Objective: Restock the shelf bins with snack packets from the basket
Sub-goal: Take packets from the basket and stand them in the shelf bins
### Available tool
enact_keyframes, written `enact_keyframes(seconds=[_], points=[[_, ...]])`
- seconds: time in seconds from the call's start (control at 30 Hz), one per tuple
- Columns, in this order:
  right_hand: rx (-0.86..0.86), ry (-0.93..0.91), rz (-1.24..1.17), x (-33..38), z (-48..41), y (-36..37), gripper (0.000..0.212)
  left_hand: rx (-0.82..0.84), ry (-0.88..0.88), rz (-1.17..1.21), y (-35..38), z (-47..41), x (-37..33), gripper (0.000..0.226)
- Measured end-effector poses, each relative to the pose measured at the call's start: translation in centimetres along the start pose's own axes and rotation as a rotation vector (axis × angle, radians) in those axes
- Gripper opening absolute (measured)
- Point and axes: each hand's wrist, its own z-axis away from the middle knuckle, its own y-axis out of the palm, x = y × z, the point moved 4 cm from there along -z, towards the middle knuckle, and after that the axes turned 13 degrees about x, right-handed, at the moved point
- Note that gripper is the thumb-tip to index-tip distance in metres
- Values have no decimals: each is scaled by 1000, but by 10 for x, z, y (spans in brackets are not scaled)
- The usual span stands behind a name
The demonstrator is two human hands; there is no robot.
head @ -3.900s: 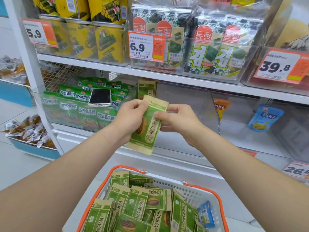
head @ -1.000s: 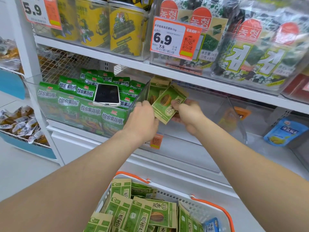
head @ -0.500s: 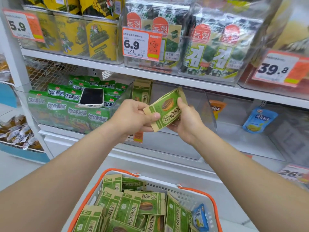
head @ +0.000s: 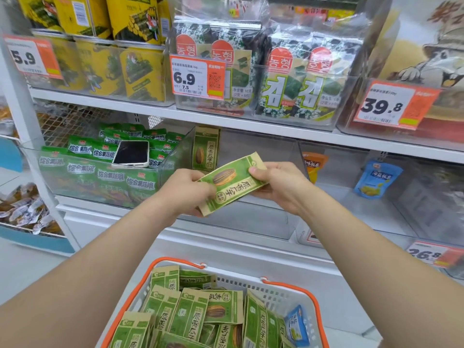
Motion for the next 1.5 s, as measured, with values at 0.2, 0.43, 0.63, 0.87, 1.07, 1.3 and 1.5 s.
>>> enact_keyframes(seconds=[0.2,0.43,0.63,0.87,1.07,1.3,1.5], points=[[20,-43,327,2,9,16,23,-151,51,-474,-14,1,-6,58],[52,-214,676,11,18,49,32,-89,383,-85,10,-1,-16,64],[58,-158,448,11,23,37,31,21,326,147,14,0,-12,32],[91,-69,574,14,25,37,16,-144,263,-71,14,-1,-8,45],[-131,-278,918,26,28,48,16,21,218,143,12,3,-12,42],[84,-141,469,10,20,39,25,-100,192,61,4,-5,-6,31],[-109,-258,878,26,20,39,34,-84,225,111,6,0,-13,40]])
